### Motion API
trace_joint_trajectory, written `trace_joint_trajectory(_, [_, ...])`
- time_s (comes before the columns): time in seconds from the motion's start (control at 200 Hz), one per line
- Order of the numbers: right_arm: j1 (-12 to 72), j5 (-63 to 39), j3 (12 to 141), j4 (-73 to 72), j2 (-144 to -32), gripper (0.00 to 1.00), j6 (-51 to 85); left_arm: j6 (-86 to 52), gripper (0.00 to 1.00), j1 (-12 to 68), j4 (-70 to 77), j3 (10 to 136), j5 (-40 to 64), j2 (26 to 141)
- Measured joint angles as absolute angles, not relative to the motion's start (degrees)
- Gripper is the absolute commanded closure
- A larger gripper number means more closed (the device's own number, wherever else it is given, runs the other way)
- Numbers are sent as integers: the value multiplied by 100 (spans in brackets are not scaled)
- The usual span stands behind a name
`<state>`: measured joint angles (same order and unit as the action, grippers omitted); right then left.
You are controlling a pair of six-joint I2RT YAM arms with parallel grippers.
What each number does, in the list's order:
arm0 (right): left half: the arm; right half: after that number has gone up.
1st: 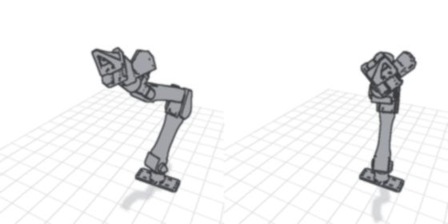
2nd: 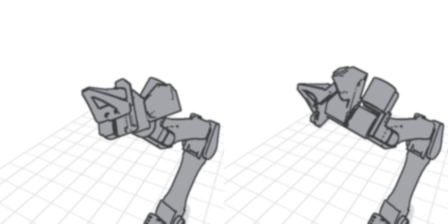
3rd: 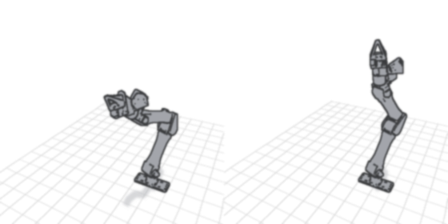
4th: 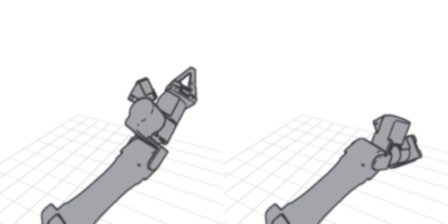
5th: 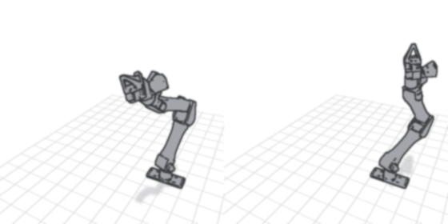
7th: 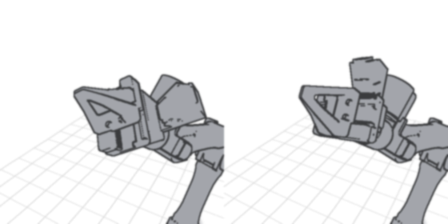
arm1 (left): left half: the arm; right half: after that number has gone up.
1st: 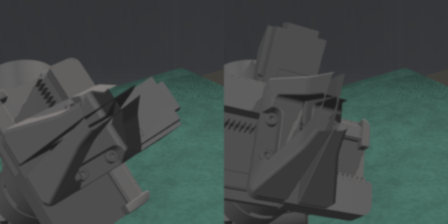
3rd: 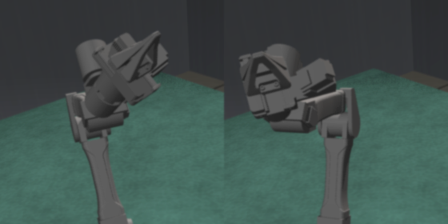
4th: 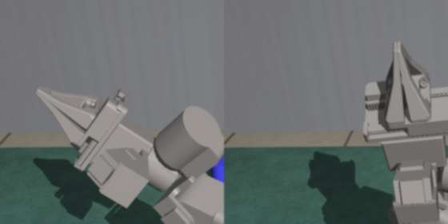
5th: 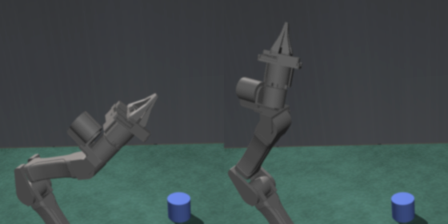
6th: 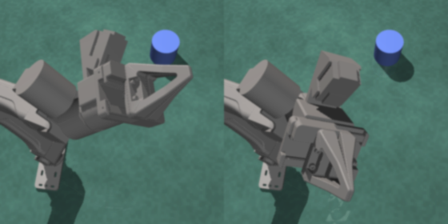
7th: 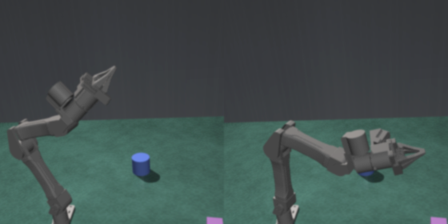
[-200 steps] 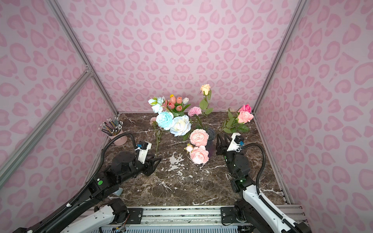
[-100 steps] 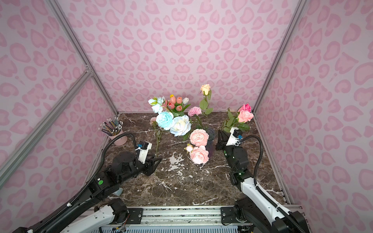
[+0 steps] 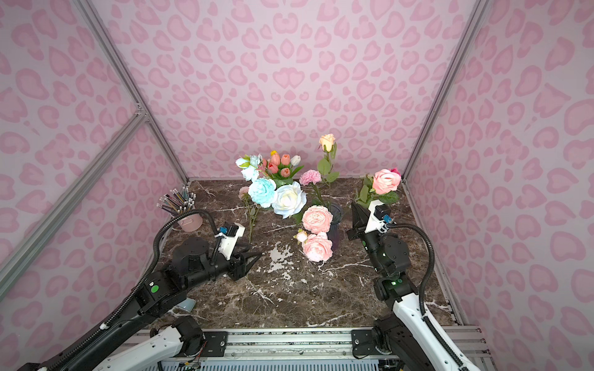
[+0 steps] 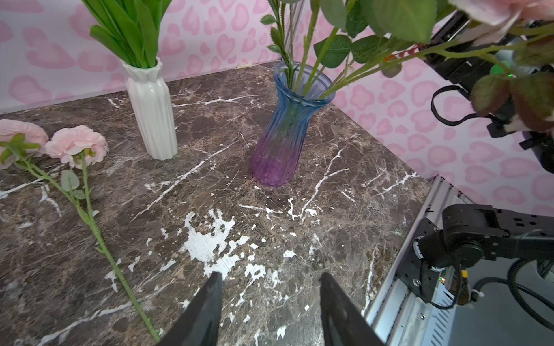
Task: Pick out pink flowers from the vase
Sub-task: Pick up the flower from the vase.
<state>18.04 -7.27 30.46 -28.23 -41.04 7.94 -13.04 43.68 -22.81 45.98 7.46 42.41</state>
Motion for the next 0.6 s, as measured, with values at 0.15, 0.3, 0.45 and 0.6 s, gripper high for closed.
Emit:
trace_joint_trajectory(0.15, [1804,-888,3789,-2071,-3830,100,333,-1212,46,4368,-2265,4672,958,4237])
trace_joint_trajectory(0.3, [1806,-1057,4543,-1365,-3664,100,-8,-1129,46,4368,-2231,4705,1192,4259])
trace_joint_trajectory(0.45, [1806,-1219,5264,-663,-3548,100,-226,-1044,46,4370,-2220,4705,1415,4281])
trace_joint_trajectory(0.6, [1809,-1376,5881,80,-3382,100,-364,-974,46,4388,-2099,4705,1623,4252])
